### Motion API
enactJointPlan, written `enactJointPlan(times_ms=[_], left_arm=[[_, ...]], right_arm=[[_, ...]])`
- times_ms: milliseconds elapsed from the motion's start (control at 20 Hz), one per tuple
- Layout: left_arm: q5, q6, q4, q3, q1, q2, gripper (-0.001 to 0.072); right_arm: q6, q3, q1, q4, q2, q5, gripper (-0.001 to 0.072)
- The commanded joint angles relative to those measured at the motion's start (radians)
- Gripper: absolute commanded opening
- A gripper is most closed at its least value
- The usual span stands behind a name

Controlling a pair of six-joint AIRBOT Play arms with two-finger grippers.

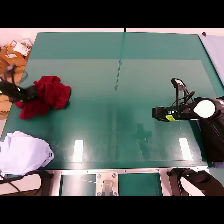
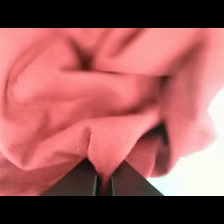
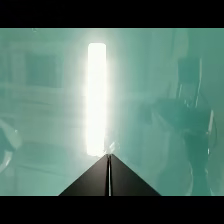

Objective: Fold the shirts.

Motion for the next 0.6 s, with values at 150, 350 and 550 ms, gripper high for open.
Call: enactJointPlan(times_ms=[150,350,550], left_arm=[[-0.102,-0.003,-0.219,0.258,-0.233,0.29,0.0019],[-0.051,-0.047,-0.333,0.262,-0.546,0.359,0.0019],[0.069,-0.08,-0.33,0.127,-0.811,0.306,0.002]], right_arm=[[0.001,0.093,-0.062,-0.024,0.002,0.063,0.002],[-0.001,0.192,-0.158,-0.024,0.002,0.089,0.002],[-0.011,0.212,-0.174,-0.02,0.001,0.106,0.0019]])
